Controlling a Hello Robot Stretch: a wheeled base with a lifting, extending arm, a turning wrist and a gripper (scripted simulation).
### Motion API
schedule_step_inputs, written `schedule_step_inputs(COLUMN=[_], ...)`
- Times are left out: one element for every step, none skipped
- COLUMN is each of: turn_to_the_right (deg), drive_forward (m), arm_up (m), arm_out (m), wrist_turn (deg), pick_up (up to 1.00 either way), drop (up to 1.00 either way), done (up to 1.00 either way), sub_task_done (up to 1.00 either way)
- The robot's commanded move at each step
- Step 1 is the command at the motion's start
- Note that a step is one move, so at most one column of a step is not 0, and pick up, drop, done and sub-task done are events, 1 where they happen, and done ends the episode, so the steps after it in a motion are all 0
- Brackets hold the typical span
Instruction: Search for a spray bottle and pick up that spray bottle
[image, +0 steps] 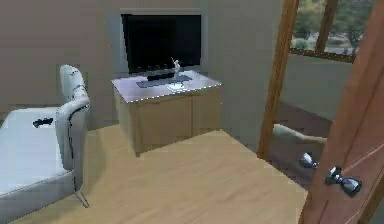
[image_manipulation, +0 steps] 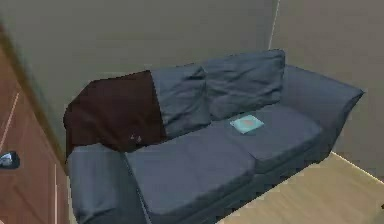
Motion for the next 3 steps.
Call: schedule_step_inputs(turn_to_the_right=[-45.0, -45.0, -18.0], drive_forward=[0.0, 0.0, 0.0], arm_up=[0.0, 0.0, 0.0], arm_out=[0.0, 0.0, 0.0], wrist_turn=[0.0, 0.0, 0.0], pick_up=[0.0, 0.0, 0.0], drop=[0.0, 0.0, 0.0], done=[0.0, 0.0, 0.0], sub_task_done=[0.0, 0.0, 0.0])
